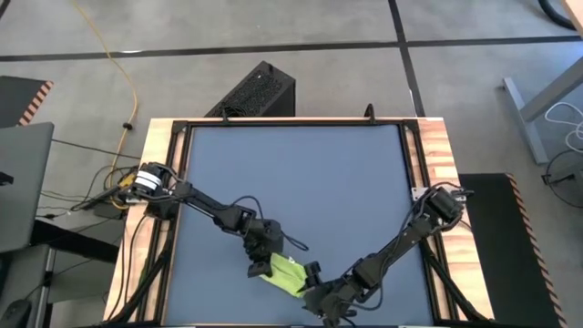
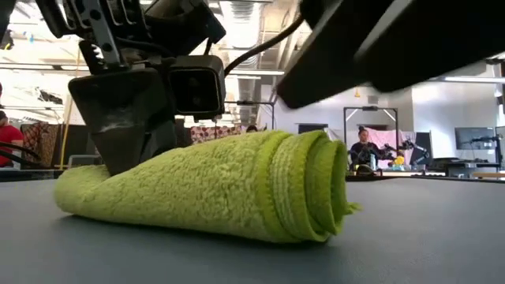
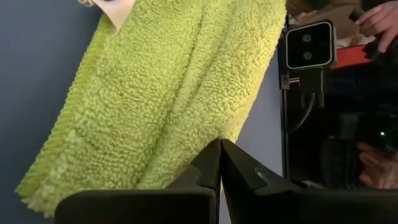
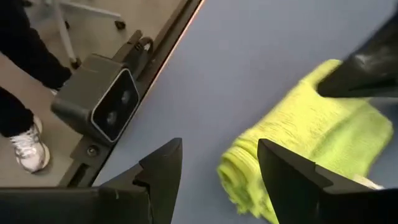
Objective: Roll towel
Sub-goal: Roll the green towel
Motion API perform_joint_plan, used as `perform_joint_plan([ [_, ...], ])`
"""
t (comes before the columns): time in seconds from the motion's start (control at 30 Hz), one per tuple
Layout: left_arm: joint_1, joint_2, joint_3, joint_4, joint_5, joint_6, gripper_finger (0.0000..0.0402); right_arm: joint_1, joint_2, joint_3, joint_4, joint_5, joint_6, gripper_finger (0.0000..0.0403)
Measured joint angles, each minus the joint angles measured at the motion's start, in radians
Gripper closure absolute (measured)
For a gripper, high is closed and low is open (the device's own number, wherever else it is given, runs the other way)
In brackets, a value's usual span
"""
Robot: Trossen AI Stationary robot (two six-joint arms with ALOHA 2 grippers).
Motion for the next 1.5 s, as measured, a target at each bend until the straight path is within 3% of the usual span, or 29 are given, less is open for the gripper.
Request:
perform_joint_plan([
  [0.3, 0.015, -0.001, 0.000, -0.013, 0.000, -0.009, 0.0401, -0.015, 0.035, 0.002, -0.028, 0.070, -0.023, 0.0169],
  [0.43, 0.016, -0.001, 0.000, -0.013, 0.002, -0.010, 0.0401, -0.022, 0.053, 0.002, -0.029, 0.101, 0.017, 0.0190],
  [0.8, 0.030, -0.001, -0.001, -0.008, 0.034, -0.018, 0.0401, -0.020, 0.073, 0.002, -0.047, 0.108, 0.404, 0.0383],
  [1.07, 0.040, 0.000, -0.002, -0.006, 0.068, -0.005, 0.0401, 0.013, 0.073, -0.031, 0.011, 0.179, 0.814, 0.0384],
  [1.27, 0.040, 0.000, 0.001, -0.047, 0.064, 0.022, 0.0401, 0.052, 0.073, -0.148, 0.242, 0.199, 1.069, 0.0384],
  [1.5, 0.048, -0.003, -0.002, -0.023, 0.075, 0.022, 0.0401, 0.087, 0.065, -0.219, 0.324, 0.273, 1.234, 0.0384],
])
